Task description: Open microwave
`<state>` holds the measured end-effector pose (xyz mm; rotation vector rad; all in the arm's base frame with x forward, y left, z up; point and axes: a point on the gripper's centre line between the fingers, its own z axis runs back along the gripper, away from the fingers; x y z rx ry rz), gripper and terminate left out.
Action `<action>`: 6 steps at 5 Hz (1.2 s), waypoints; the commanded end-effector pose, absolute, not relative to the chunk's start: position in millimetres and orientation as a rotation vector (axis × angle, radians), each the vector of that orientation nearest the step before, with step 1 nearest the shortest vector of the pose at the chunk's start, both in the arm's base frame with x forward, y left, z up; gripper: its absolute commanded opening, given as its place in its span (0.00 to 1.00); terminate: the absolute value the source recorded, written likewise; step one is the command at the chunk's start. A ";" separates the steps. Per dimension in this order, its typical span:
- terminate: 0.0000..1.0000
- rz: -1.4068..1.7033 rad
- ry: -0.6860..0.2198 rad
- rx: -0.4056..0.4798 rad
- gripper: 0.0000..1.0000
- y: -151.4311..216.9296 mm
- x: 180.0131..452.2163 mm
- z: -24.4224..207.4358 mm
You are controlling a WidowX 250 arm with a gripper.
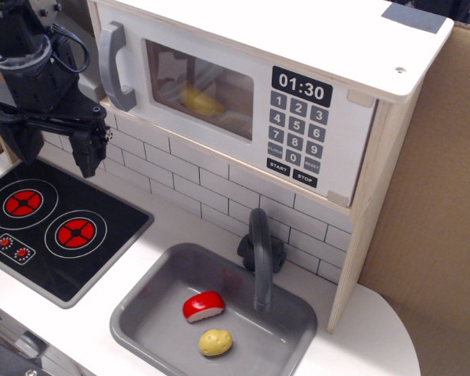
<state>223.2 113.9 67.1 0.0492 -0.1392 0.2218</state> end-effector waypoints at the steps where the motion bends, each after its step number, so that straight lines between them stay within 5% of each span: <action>1: 0.00 0.222 -0.139 0.049 1.00 113.9 223.2 67.1; 3: 0.00 0.199 -0.210 -0.038 1.00 129.0 270.0 97.6; 6: 0.00 0.241 -0.261 -0.029 1.00 150.9 309.9 98.3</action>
